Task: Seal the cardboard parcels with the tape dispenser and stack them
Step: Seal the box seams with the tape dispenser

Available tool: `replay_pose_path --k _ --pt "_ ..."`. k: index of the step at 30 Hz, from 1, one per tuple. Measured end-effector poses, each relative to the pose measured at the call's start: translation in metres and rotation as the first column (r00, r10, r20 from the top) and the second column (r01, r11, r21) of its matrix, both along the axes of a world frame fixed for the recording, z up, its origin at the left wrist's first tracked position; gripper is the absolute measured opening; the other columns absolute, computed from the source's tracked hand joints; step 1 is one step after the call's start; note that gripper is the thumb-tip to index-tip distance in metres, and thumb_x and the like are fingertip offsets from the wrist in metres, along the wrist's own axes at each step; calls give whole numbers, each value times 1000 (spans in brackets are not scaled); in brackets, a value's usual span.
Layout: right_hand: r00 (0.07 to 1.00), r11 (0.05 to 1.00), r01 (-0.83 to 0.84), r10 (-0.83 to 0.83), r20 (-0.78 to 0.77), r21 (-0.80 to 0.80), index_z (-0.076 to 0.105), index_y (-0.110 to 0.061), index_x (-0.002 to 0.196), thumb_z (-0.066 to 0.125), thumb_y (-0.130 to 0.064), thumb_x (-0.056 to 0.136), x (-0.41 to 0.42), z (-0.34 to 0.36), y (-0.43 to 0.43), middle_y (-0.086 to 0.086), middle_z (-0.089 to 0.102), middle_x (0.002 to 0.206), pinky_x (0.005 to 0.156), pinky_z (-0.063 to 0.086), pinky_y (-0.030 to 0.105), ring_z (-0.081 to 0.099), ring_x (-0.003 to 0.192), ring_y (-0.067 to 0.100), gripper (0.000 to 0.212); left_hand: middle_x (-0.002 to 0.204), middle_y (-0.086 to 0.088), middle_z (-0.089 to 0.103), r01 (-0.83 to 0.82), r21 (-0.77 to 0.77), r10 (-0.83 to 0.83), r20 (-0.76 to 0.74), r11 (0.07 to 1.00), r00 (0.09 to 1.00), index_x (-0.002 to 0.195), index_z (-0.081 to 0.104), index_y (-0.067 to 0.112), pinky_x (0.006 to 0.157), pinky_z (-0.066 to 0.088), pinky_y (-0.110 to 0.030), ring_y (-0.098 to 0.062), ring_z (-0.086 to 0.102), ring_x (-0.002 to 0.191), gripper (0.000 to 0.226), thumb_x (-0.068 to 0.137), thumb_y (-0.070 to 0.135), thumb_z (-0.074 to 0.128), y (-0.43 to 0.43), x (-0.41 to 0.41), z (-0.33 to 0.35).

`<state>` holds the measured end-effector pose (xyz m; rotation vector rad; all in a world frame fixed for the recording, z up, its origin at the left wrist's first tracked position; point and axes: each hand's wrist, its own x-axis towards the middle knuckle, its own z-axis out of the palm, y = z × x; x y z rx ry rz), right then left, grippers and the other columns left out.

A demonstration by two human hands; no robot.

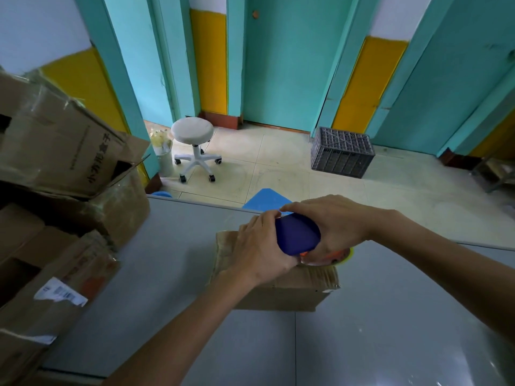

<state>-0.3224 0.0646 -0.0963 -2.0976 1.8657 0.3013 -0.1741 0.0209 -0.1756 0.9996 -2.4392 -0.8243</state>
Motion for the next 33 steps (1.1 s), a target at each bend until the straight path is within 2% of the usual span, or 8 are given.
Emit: replay_pose_path --k 4,8,11,19,23,29,31,33 --pt "982 987 128 -139 124 93 34 -27 142 69 -59 71 -1 5 -3 -7 53 130 80 44 21 51 102 11 86 132 4 46 -29 -73 30 20 997 999 134 33 18 92 31 -24 -14 44 118 84 69 54 70 5 1 -5" --pt "957 957 193 -232 173 218 60 -22 114 71 -57 70 -1 5 -17 -5 67 104 70 53 20 63 87 11 57 127 3 50 -59 -64 57 -35 996 998 131 36 16 95 33 -25 -15 48 113 82 67 51 73 9 0 -9" --pt "965 936 192 -235 117 295 59 -26 98 71 -57 70 0 6 -29 -8 65 89 73 54 23 63 80 11 43 125 2 51 -75 -59 72 -50 995 996 130 37 15 95 33 -26 -16 49 113 81 68 50 74 8 0 -10" --pt "918 878 147 -292 267 455 61 -11 109 59 -44 86 -15 2 -37 5 70 99 67 54 21 67 83 16 40 122 2 53 -90 -99 82 -83 991 993 127 40 14 90 33 -24 -16 50 110 77 68 52 72 9 -2 -12" --pt "886 810 129 -353 300 573 61 -16 103 63 -36 85 -21 -3 -45 1 70 93 67 55 23 67 78 14 27 123 0 52 -78 -93 70 -89 993 994 128 40 13 89 33 -23 -16 49 110 79 67 52 73 8 -1 -13" --pt "821 647 65 -467 328 759 54 -10 116 82 -41 61 -24 -6 -50 5 68 102 68 56 26 67 85 16 69 109 -9 55 -112 -173 91 -129 978 987 114 50 3 75 37 -24 -23 50 98 77 57 46 81 7 0 -20" --pt "815 632 40 -469 341 774 54 -11 117 88 -47 47 -26 -6 -50 4 69 102 68 56 27 67 87 17 87 111 -8 55 -98 -171 78 -117 981 990 115 50 4 75 37 -24 -22 49 100 78 58 47 81 7 1 -19" --pt "814 646 54 -470 341 761 53 -11 120 88 -42 50 -27 -7 -49 5 67 106 68 56 27 67 90 17 84 119 -4 51 -67 -133 53 -107 989 993 122 45 8 81 37 -22 -17 44 108 82 61 51 79 7 2 -14"
